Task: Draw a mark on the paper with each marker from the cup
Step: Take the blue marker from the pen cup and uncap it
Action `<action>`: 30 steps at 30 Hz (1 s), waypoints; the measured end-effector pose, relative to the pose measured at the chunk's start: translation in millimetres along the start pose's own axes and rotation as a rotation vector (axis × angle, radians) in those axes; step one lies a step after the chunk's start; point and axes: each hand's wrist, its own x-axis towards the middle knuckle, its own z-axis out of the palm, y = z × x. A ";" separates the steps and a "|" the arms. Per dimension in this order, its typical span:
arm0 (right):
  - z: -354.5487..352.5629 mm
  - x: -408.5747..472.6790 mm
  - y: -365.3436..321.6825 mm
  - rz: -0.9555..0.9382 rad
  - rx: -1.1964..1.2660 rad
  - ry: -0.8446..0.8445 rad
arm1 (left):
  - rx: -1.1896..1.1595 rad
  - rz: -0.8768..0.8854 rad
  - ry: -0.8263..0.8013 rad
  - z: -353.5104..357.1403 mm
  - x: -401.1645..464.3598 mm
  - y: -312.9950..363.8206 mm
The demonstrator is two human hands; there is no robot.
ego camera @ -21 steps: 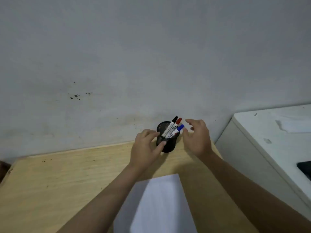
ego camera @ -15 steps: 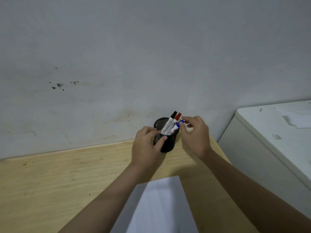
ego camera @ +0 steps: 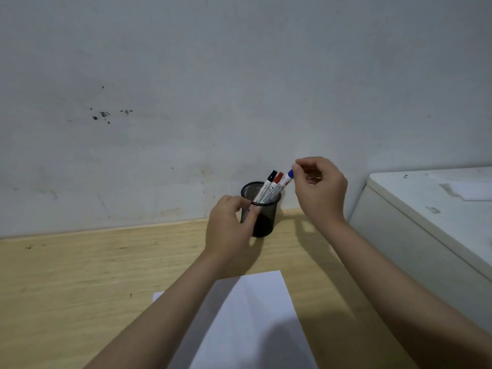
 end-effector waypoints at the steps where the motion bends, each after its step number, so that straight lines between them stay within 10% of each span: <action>1: -7.7 -2.8 -9.6 0.006 0.047 0.036 | -0.092 -0.048 0.007 -3.6 -5.1 7.4; 9: -50.1 -89.6 -37.4 0.179 0.372 -0.022 | -0.693 -0.264 0.027 -26.5 -53.9 68.1; 15: -69.9 -134.6 -35.7 0.187 0.401 -0.311 | -0.611 -0.275 0.078 -37.1 -81.6 72.8; 30: -44.7 -106.7 -66.9 0.442 0.276 -0.260 | -0.198 -0.136 -0.051 -63.9 -112.1 55.2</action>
